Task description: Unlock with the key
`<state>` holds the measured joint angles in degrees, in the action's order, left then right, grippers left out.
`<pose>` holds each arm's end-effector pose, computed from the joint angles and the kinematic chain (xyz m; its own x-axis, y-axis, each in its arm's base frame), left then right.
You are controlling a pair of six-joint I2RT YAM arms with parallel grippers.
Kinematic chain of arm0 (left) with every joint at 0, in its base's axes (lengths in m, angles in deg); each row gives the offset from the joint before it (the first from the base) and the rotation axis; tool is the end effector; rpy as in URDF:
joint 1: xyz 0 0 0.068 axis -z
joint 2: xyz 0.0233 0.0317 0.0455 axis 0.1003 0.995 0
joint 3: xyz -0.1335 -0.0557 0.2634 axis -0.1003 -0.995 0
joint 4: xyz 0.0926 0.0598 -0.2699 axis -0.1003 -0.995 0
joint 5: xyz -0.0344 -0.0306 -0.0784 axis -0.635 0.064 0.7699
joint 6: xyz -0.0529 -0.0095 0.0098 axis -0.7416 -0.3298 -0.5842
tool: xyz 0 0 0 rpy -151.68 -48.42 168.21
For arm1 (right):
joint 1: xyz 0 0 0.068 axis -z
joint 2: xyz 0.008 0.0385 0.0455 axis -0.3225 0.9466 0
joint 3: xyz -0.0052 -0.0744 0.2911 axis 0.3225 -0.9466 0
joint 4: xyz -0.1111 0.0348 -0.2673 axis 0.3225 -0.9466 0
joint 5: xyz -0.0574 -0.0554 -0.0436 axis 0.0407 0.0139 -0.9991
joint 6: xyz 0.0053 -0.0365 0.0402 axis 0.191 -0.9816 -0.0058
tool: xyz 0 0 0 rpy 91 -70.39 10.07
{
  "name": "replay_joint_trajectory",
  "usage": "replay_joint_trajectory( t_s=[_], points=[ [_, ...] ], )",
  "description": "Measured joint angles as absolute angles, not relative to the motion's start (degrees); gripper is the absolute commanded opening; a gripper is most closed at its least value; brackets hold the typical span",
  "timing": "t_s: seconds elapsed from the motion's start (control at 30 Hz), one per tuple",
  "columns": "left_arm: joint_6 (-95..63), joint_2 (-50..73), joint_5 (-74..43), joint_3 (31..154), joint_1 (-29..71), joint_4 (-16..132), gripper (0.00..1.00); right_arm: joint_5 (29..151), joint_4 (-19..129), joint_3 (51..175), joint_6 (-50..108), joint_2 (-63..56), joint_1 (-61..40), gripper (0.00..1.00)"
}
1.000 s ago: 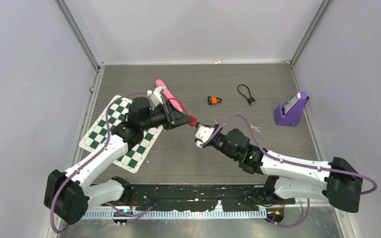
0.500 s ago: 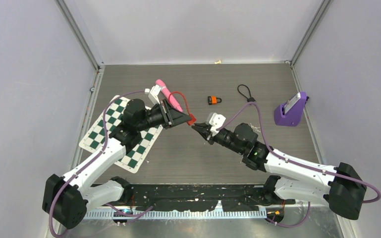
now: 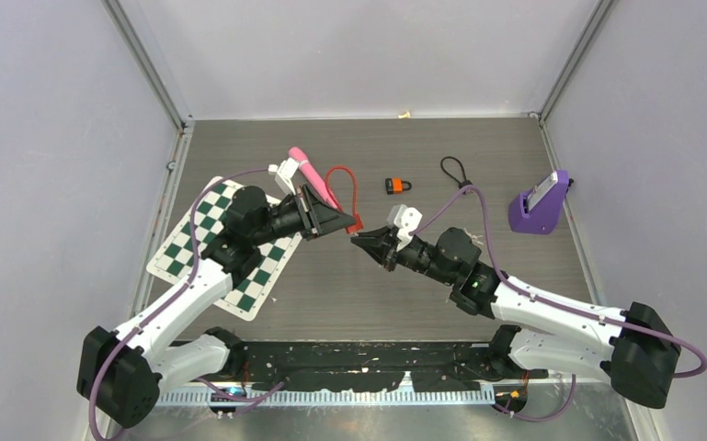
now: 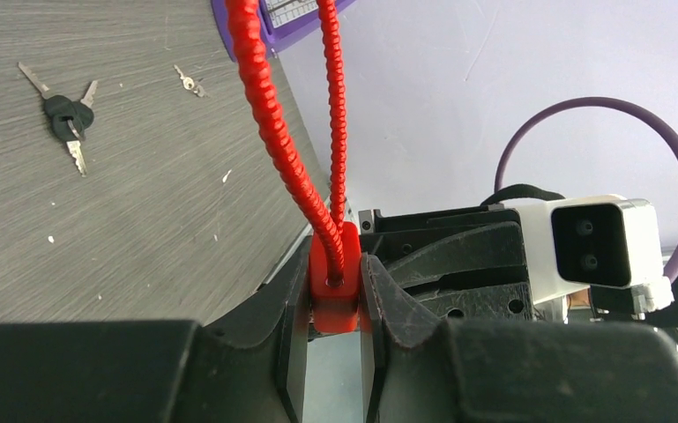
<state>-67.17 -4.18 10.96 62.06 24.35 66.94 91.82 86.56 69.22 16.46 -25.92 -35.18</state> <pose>0.2135 -0.1480 0.3240 -0.8506 -0.3521 -0.3904 0.3159 0.2513 -0.9149 0.1427 0.2068 0.3011 0.1297 0.0151 -0.9914 -0.8872 0.4483 -0.1093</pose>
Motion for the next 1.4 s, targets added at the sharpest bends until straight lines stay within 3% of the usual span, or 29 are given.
replay_joint_trajectory(
  t_s=[0.1,0.27,0.4,0.53,0.6,0.63,0.7,1.03,1.17,1.4],
  points=[
    [-67.61,-4.35,11.0,61.32,24.35,68.45,0.0,91.12,85.93,69.22,17.54,-26.48,-35.23,0.23],
    [-68.64,-5.4,11.31,59.35,24.35,70.72,0.0,90.68,85.03,69.22,21.54,-27.93,-35.73,0.54],
    [-68.59,-5.64,11.29,58.46,23.91,71.23,0.0,90.31,82.26,69.33,25.95,-30.61,-35.97,0.68],
    [-68.51,-5.75,12.55,56.53,23.91,71.01,0.0,87.71,81.03,69.86,30.87,-33.78,-34.2,0.74],
    [-68.64,-5.75,12.86,55.64,24.02,70.83,0.0,86.55,81.21,69.86,33.08,-35.23,-33.43,0.81],
    [-68.72,-5.75,12.9,55.37,24.02,70.57,0.0,86.0,81.58,69.86,34.06,-35.79,-33.17,0.93],
    [-68.88,-5.8,12.84,55.18,24.02,70.37,0.0,85.48,82.58,69.86,35.07,-35.95,-33.08,0.98],
    [-70.1,-8.92,10.35,54.87,24.02,69.22,0.0,81.26,83.09,69.86,30.37,-29.85,-38.31,0.95],
    [-70.65,-9.14,9.39,54.63,24.02,68.63,0.0,78.5,83.74,69.75,27.48,-28.54,-41.15,0.99],
    [-71.92,-9.8,7.79,54.35,24.02,67.88,0.0,72.58,86.37,69.73,23.07,-23.71,-44.23,0.87]
  ],
)
